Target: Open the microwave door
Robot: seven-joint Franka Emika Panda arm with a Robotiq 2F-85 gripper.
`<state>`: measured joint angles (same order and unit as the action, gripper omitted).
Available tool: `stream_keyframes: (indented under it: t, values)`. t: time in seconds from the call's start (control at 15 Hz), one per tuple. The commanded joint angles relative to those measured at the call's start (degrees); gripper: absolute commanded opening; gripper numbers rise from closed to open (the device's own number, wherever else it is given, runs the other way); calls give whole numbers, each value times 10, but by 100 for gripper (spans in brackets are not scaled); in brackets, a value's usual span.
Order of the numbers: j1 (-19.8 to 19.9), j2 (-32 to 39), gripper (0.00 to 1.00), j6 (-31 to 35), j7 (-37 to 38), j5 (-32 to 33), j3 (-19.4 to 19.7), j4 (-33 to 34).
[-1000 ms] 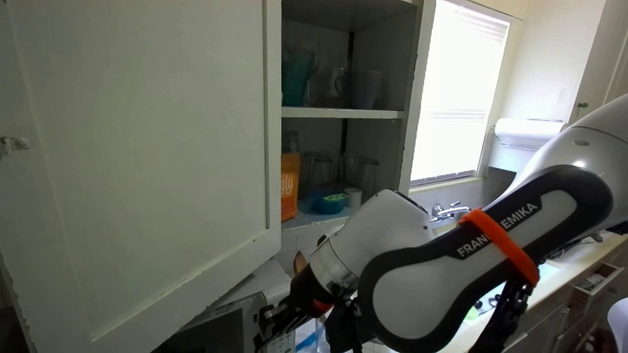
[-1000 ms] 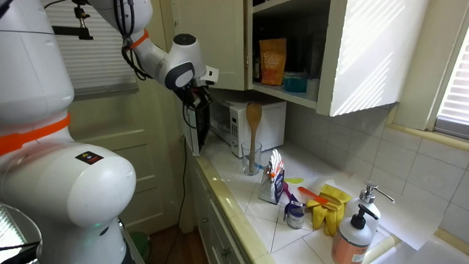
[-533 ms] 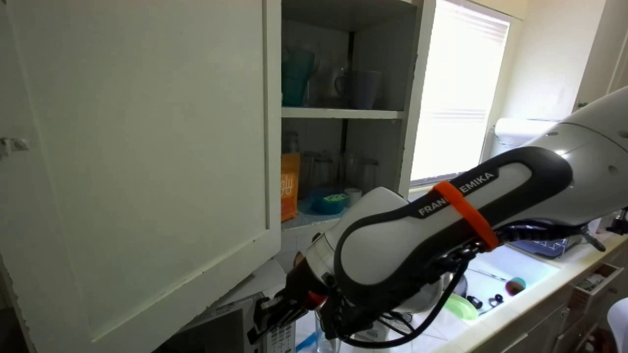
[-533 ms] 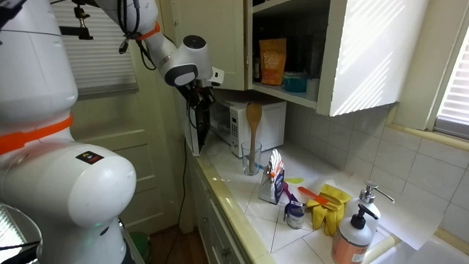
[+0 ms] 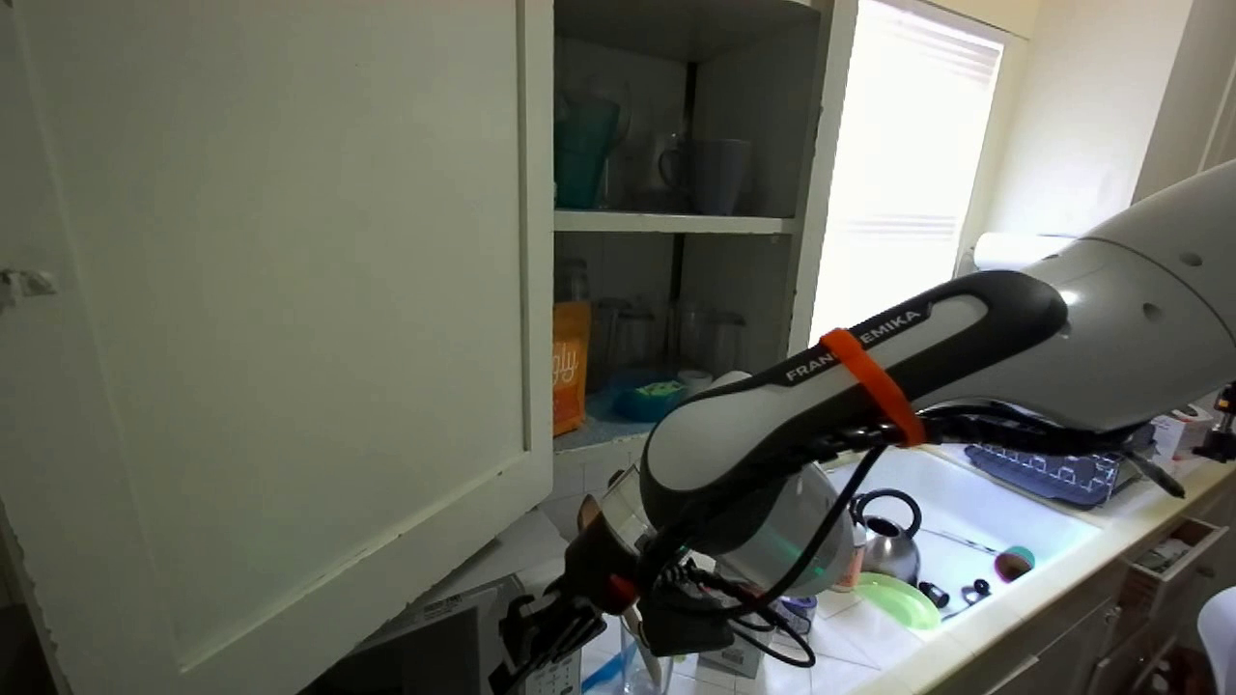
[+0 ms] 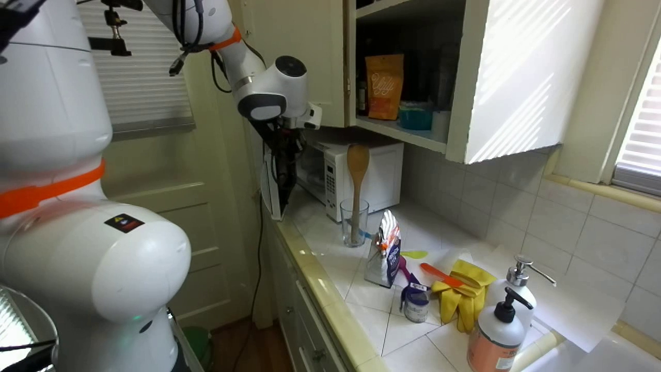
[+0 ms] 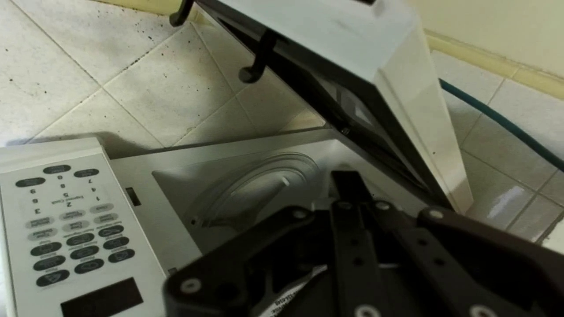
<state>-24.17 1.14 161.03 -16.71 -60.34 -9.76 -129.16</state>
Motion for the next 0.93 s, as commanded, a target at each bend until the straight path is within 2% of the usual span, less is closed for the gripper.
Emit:
stream_keyframes:
  t: [0.0,0.33,0.4,0.67,0.87]
  values:
    - [6,16,0,-42,-46,-39,3,15]
    - [5,31,0,-86,-83,-47,-1,28]
    - [32,32,0,-97,-94,-40,-32,33]
    - [47,37,0,-139,-144,-43,-52,45]
    - [51,38,0,-125,-126,-19,-58,37]
